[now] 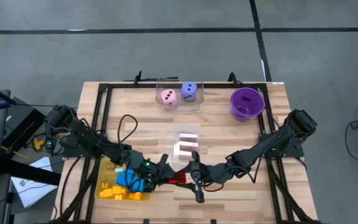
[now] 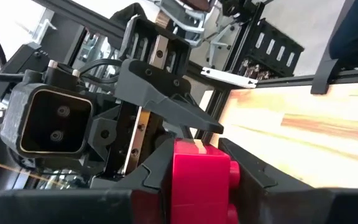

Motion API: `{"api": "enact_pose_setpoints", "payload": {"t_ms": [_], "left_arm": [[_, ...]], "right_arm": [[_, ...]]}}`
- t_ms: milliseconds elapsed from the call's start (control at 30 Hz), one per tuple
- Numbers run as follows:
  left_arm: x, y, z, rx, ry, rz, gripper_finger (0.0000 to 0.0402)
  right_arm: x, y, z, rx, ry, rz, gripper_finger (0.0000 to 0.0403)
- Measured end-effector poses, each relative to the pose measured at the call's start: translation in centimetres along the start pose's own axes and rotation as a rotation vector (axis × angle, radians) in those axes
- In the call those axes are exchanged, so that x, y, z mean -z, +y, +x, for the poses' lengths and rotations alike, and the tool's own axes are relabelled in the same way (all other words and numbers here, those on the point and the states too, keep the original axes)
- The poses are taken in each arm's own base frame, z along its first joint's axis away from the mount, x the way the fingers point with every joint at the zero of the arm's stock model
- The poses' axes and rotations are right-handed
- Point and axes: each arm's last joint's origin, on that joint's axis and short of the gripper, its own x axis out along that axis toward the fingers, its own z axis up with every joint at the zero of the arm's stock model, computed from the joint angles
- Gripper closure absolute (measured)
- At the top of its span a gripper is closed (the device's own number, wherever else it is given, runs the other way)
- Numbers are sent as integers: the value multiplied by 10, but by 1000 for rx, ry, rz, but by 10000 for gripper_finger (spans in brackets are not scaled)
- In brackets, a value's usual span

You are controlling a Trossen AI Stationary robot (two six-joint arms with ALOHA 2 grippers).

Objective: Pick & Place Toys
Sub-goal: Put the red game piece into the yellow bin

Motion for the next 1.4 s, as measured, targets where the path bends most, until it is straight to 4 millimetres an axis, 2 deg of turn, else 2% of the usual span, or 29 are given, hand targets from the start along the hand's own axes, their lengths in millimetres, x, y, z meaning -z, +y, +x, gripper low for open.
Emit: {"api": "enact_pose_setpoints", "payload": {"t_ms": [233,433,567,700,967,1133,1400], "left_arm": [[0,0,0,-31,67,2,309],[-2,-2,-1,-26,73,-6,309],[-6,-2,-1,-27,63,-38,309],[-5,-11,-2,6,123,-62,309],[-13,-21,-8,-29,288,-104,309],[-25,-24,-16,-70,345,-183,309],[-51,-21,-46,-162,431,-392,309]], "right_arm": [[1,3,-3,8,9,-8,191],[-2,6,-14,9,37,-42,182],[-9,12,-26,-11,22,-78,181],[-17,19,-46,-22,26,-102,181],[-25,26,-80,114,8,-196,181],[-32,28,-97,153,-13,-243,181],[-36,23,-105,206,-5,-341,181]]}}
